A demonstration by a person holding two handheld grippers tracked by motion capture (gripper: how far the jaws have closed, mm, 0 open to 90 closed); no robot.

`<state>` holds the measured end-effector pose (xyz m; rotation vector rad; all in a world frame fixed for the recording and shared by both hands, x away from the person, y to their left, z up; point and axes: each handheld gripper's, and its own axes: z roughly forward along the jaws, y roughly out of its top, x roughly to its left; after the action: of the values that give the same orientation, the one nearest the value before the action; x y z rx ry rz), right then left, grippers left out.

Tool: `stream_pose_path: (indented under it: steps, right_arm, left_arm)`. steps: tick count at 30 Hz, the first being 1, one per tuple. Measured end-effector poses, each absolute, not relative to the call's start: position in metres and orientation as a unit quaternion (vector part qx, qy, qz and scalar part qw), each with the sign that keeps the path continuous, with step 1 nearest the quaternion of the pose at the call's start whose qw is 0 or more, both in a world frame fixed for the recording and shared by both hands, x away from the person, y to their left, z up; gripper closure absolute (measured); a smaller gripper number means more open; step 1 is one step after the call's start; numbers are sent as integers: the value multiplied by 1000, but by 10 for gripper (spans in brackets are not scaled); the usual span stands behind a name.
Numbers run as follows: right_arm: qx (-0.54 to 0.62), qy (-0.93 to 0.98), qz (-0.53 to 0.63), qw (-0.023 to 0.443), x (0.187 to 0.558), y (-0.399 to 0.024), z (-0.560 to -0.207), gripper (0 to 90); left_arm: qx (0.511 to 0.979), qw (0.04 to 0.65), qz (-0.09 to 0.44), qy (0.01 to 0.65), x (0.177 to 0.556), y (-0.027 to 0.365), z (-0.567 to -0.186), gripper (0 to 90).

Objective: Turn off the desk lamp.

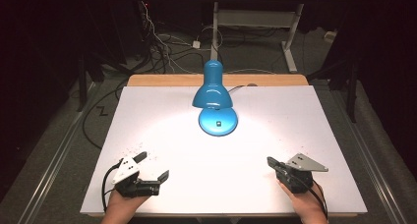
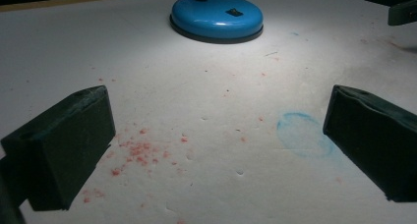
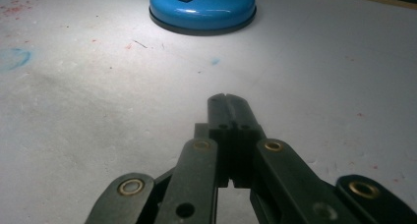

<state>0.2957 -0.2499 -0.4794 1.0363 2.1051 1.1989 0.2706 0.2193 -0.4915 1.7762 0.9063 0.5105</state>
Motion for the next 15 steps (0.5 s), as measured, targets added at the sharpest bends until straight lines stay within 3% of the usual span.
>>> stream_pose_path:
  steps: [15]
  right_arm:
    - [350, 788, 452, 230, 296, -224, -480, 900]
  left_arm:
    - [741, 515, 217, 372, 271, 219, -490, 0]
